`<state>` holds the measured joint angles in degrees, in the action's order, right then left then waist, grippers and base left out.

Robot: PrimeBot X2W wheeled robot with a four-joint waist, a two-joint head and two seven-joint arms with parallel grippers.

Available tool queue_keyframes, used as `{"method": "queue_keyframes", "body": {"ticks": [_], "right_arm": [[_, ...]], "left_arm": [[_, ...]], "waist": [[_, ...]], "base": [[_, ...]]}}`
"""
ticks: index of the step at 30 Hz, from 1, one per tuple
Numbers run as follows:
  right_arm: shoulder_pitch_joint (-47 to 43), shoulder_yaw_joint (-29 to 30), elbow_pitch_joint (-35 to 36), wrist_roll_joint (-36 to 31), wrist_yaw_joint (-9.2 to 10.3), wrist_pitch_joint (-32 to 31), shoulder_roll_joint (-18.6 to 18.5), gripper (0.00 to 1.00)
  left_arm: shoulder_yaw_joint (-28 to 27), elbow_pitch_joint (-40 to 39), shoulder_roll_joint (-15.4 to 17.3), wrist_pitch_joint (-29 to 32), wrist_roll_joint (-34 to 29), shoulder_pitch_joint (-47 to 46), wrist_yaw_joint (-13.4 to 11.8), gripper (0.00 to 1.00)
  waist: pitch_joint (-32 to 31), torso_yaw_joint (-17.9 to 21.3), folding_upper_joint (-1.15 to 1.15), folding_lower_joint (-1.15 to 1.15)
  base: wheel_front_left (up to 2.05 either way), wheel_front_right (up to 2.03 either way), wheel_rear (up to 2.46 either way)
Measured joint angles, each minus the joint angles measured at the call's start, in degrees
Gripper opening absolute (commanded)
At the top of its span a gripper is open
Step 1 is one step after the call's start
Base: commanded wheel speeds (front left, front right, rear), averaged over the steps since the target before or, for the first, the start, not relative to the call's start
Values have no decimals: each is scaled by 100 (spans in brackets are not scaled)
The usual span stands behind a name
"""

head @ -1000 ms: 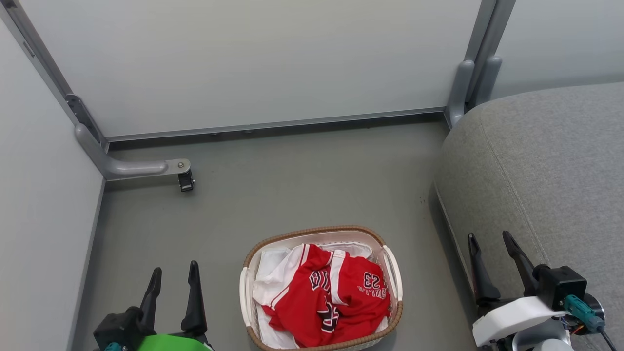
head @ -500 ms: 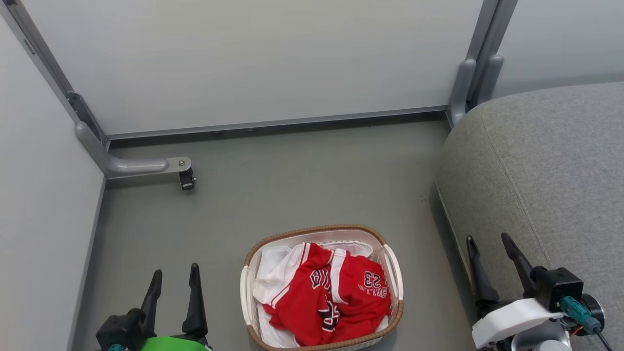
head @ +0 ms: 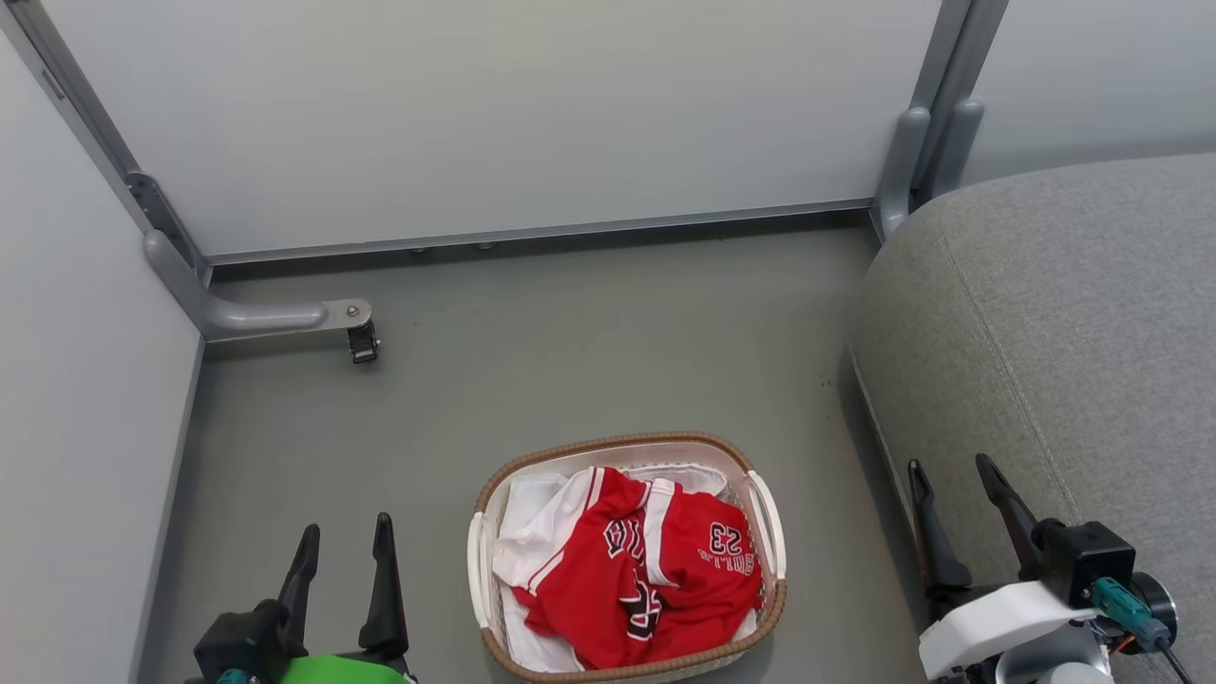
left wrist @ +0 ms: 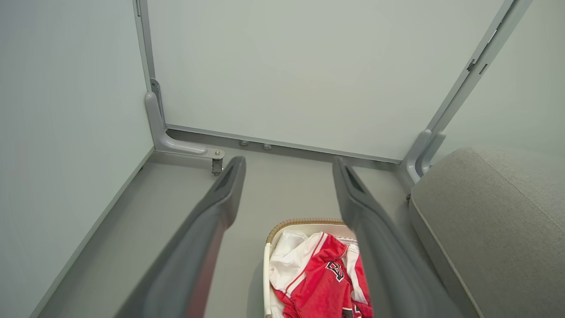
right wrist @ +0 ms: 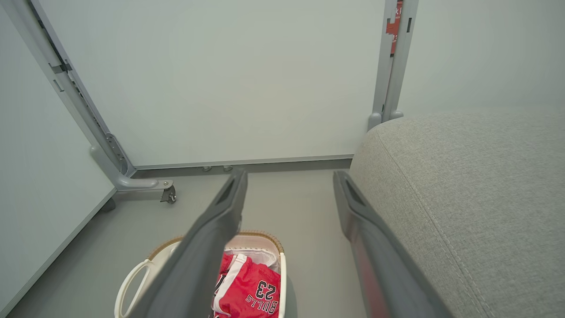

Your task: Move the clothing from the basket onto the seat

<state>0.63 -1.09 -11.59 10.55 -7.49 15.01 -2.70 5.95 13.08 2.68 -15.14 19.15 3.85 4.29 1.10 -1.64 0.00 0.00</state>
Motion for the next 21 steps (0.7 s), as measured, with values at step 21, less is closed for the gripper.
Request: {"method": "queue_keyframes", "body": {"ticks": [21], "right_arm": [[1139,185,523,-200,0,8,-2,100]], "left_arm": [[883,736,14,-3,-1069,-2268,283,100]], "waist": [[1534,172,0,0]], "base": [[0,0,0]]}}
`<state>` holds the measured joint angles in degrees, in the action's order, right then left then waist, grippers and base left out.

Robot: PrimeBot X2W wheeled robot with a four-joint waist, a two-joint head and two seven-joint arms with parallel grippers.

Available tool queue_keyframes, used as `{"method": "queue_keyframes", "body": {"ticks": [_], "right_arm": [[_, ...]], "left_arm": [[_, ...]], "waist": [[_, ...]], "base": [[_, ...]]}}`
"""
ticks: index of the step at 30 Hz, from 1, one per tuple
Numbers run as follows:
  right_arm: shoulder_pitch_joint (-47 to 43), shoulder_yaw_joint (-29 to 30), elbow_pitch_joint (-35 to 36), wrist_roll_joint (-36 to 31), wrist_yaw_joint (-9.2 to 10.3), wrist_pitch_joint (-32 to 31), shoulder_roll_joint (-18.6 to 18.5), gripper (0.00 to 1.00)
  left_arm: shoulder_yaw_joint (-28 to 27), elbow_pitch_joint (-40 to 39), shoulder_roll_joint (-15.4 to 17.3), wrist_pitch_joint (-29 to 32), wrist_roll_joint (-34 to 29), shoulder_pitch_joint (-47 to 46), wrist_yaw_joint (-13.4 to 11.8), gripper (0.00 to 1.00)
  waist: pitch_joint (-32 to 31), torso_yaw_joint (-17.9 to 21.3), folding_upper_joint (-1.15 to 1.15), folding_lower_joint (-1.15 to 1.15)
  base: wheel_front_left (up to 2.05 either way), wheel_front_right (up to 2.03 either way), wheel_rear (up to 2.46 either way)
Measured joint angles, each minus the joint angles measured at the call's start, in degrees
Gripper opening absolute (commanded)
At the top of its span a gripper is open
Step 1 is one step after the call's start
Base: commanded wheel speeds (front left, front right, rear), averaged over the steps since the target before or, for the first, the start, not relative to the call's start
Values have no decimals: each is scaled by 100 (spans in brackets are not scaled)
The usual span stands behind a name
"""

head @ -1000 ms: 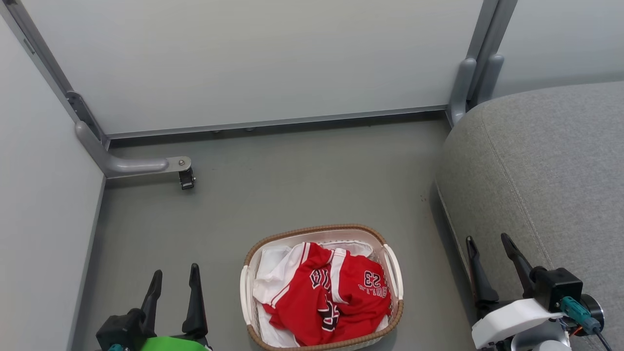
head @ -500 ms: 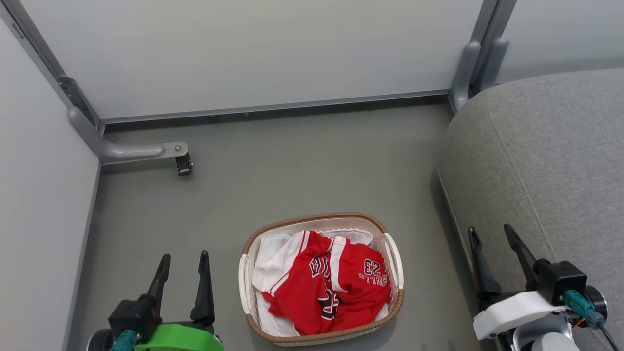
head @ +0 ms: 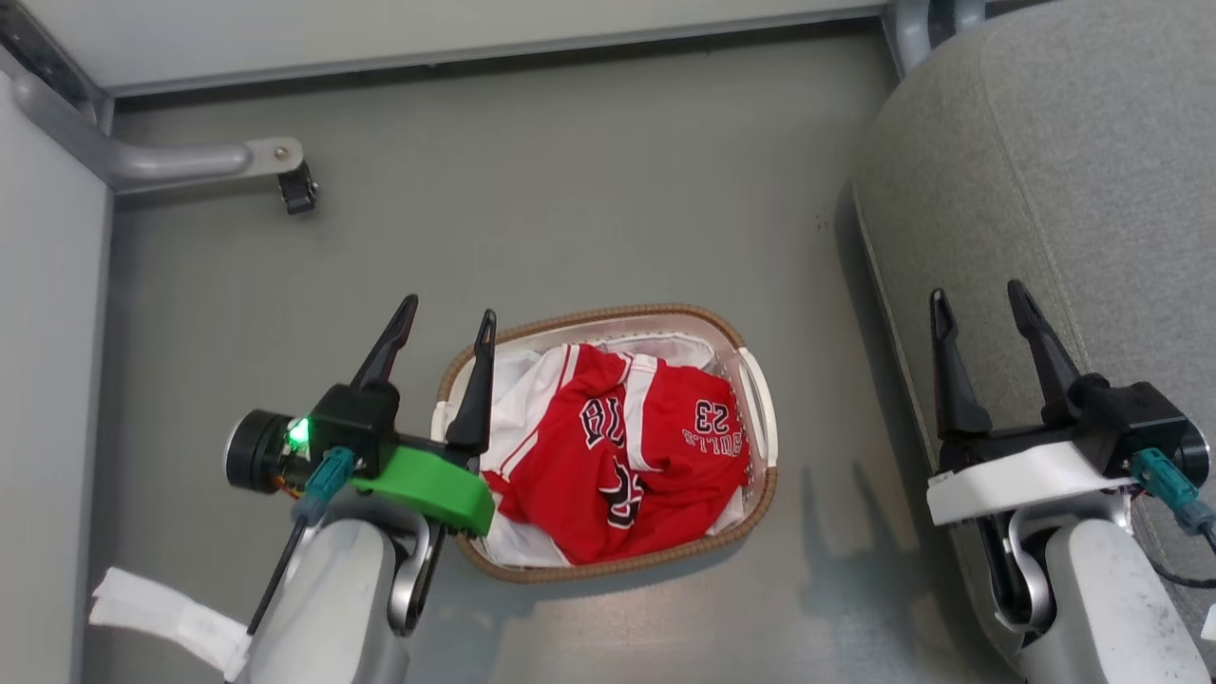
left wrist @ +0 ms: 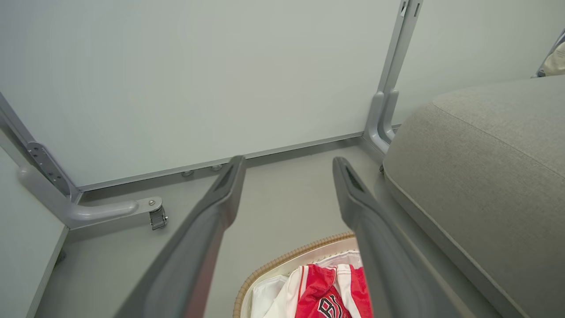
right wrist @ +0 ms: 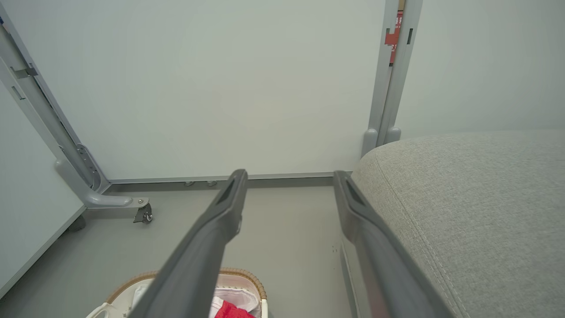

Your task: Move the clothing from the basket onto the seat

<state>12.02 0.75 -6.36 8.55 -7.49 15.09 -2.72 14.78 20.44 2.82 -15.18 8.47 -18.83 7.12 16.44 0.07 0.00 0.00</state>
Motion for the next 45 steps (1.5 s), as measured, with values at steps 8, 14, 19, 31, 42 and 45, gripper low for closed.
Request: {"method": "queue_keyframes", "body": {"ticks": [8,14,19,31,42,45], "right_arm": [[656,-42,121,171,0,0,-7,100],[879,-90,203,361,-1,0,-8,100],[984,-156,278,471,0,0,-9,100],[1124,-358,450,686,0,0,-10,100],[1115,-525,469,649,0,0,-7,100],[1094,-521,434,621,-1,0,-7,100]], "left_arm": [[743,940,137,1,-258,-1210,21,100],[1301,2089,191,1,-270,-1684,26,100],[1502,3020,158,103,-256,-2098,27,100],[1500,4268,168,311,-210,-2671,-372,100],[1418,4831,242,290,-86,-2826,-604,0],[1362,4836,215,185,41,-2826,-587,0]], "waist": [[1057,251,0,0],[1791,496,0,1],[2291,736,0,1],[3003,1299,0,0],[3153,1489,0,0],[3076,1462,0,0]], "base": [[0,0,0],[0,0,0],[0,0,0],[0,0,0],[0,0,0],[0,0,0]]}}
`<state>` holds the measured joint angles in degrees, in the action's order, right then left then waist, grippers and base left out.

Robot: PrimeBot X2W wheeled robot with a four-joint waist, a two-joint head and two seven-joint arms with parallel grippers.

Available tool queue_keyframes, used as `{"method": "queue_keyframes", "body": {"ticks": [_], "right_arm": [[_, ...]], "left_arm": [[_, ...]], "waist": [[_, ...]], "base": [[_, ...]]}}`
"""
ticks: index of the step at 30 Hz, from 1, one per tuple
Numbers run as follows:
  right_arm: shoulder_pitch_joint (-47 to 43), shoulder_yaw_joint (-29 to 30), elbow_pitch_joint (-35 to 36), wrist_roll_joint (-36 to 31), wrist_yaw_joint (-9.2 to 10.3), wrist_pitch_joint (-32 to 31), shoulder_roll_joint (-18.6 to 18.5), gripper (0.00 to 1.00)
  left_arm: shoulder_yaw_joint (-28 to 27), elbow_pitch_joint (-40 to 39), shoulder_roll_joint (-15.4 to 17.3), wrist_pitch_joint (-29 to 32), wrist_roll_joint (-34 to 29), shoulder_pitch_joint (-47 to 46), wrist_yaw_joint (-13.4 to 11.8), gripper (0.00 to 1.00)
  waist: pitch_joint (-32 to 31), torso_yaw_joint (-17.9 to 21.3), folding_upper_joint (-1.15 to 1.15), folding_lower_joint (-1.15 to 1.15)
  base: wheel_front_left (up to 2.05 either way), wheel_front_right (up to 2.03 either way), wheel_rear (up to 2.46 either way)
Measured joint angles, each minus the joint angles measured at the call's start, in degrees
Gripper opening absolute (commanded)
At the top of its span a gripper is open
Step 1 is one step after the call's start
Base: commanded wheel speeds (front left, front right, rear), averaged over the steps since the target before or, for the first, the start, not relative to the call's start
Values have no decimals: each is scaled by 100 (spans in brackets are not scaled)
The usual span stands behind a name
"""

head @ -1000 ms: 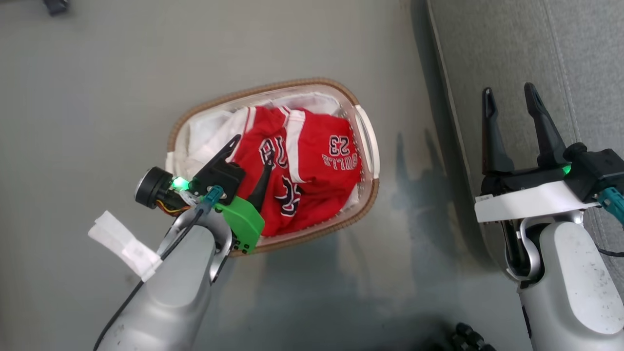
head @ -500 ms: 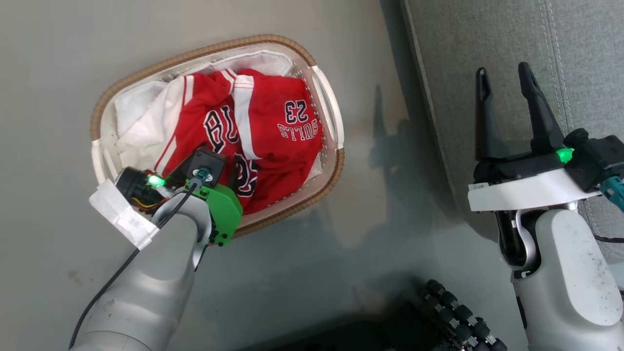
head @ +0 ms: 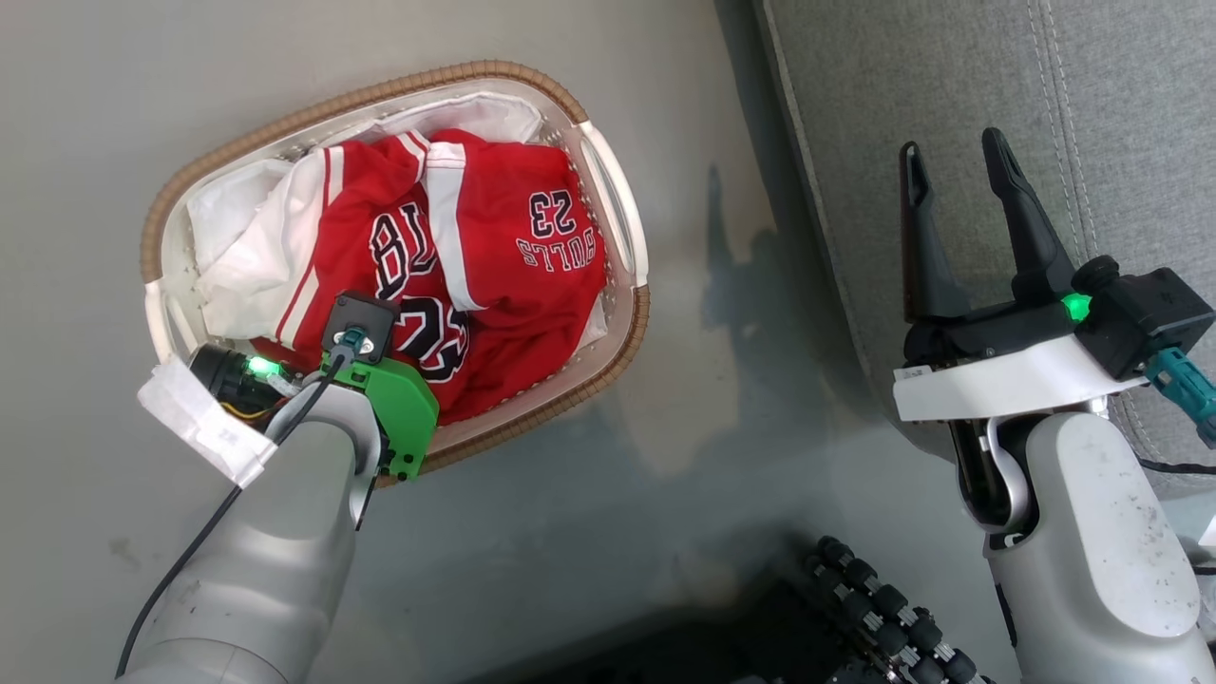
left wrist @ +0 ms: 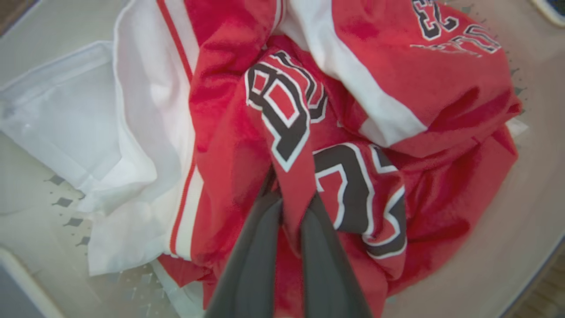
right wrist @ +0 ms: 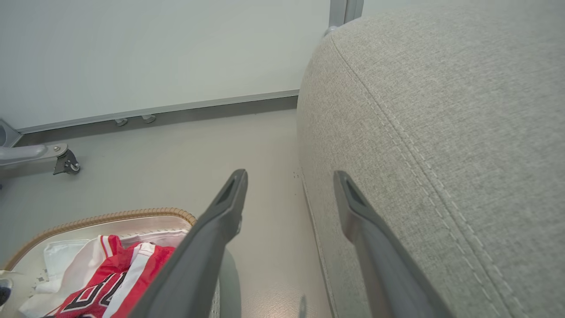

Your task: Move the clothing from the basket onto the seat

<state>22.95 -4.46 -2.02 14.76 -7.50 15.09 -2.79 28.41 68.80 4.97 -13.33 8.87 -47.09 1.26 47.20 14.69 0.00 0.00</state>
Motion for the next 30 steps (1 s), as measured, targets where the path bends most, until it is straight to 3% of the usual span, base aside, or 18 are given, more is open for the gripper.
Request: {"method": "queue_keyframes", "body": {"ticks": [6,13,22,30], "right_arm": [[-48,62,-94,-116,0,0,1,100],[-212,114,-258,-354,0,0,3,100],[-698,132,-485,-634,0,0,4,100],[-1282,90,-737,-705,0,0,4,100]], "left_arm": [[-93,-257,-1,-143,167,39,56,0],[-89,-1372,31,-170,188,422,187,0],[-18,-2742,176,-170,147,1240,332,0],[45,-3479,393,-171,132,1689,378,0]], "waist": [[-244,-104,0,0],[-699,-300,0,0],[-1641,-565,0,0],[-2652,-740,0,-1]], "base": [[0,0,0],[0,0,0],[0,0,0],[0,0,0]]}}
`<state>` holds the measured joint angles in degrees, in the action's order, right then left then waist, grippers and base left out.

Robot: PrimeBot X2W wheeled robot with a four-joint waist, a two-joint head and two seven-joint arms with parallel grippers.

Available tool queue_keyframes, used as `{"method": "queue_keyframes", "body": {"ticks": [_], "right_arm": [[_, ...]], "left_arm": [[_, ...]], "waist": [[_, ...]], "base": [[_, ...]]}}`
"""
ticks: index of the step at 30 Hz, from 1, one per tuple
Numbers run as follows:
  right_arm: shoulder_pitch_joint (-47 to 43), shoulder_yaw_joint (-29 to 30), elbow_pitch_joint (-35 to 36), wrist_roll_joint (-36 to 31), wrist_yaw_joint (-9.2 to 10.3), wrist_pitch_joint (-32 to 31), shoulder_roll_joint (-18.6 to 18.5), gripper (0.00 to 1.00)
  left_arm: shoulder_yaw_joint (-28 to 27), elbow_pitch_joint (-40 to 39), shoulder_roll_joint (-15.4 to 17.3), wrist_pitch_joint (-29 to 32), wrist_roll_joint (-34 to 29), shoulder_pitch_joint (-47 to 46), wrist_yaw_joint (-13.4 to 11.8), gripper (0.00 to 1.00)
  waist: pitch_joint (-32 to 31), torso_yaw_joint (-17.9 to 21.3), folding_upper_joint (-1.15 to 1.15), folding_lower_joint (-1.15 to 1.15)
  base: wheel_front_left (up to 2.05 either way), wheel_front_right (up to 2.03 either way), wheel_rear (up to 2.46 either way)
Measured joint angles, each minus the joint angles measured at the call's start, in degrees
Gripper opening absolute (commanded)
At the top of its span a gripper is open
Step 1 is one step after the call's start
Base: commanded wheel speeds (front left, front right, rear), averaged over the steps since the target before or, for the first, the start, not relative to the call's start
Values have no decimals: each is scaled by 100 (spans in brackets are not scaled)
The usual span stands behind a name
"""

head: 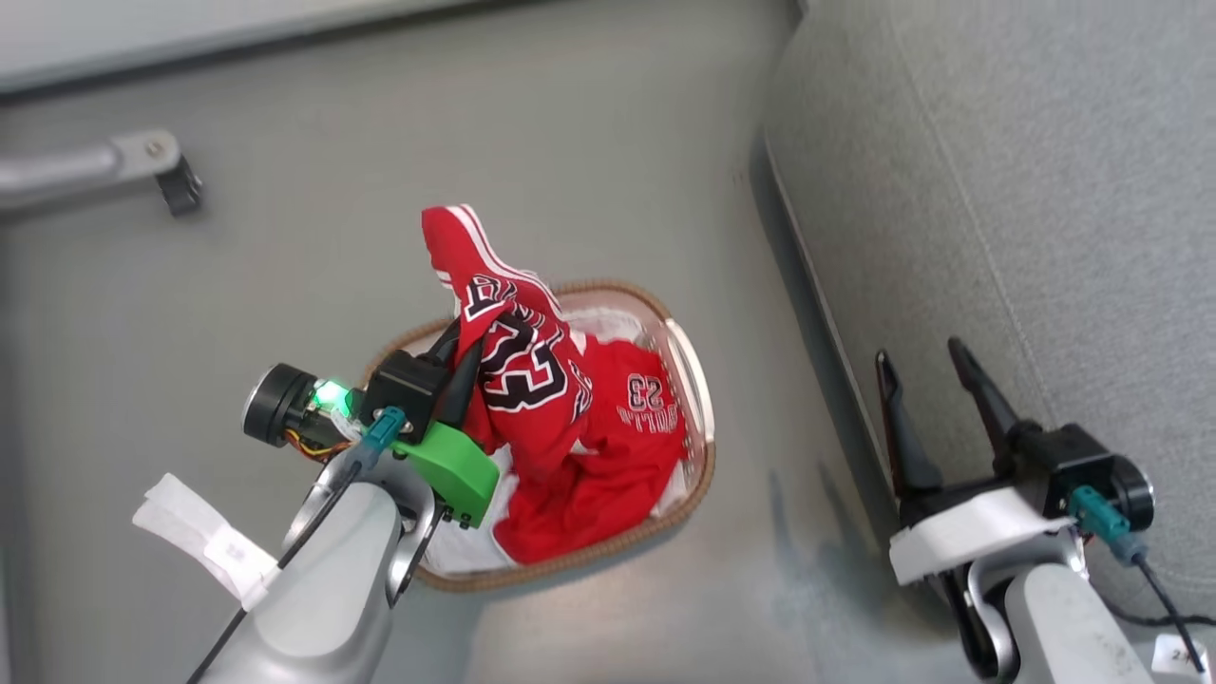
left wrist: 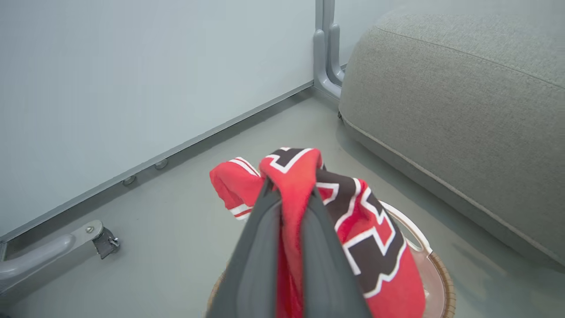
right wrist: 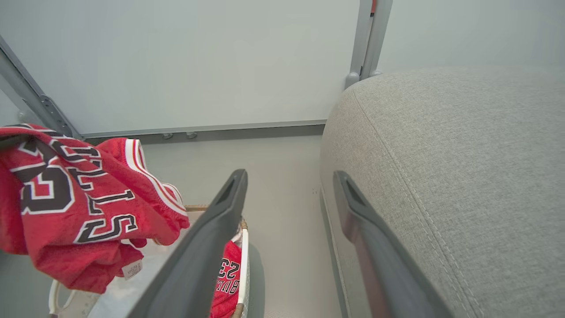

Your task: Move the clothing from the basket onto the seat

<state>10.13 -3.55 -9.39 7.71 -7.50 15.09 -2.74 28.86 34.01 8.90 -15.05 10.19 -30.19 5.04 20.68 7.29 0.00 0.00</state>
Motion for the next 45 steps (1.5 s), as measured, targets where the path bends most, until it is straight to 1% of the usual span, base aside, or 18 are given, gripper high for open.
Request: {"method": "queue_keyframes", "body": {"ticks": [5,12,19,24,29,36,45], "right_arm": [[-268,-160,-108,2,0,-1,1,100],[-424,-361,-236,2,0,0,-1,100],[-365,-824,-433,-79,0,0,-2,100],[-49,-1187,-630,-179,0,-1,-2,100],[395,-1627,-967,-365,0,-1,-1,100],[1062,-2324,-1503,-447,0,0,-1,100],[1588,-2597,-1798,-334,-1,0,-4,100]], "left_arm": [[36,-293,145,107,27,32,45,0],[187,-703,402,589,18,-107,112,0],[310,-1230,609,1057,107,-497,192,0],[388,-1504,699,1251,138,-657,203,0],[539,-1752,693,1366,196,-765,209,0],[772,-2041,666,1478,313,-824,226,0],[968,-2299,624,1508,397,-793,229,0]], "waist": [[-662,-86,0,0],[-1466,-172,0,0],[-1980,-249,0,-1],[-2116,-313,0,0],[-2174,-372,0,0],[-2214,-470,0,0],[-2188,-616,0,0]], "base": [[0,0,0],[0,0,0],[0,0,0],[0,0,0],[0,0,0],[0,0,0],[0,0,0]]}}
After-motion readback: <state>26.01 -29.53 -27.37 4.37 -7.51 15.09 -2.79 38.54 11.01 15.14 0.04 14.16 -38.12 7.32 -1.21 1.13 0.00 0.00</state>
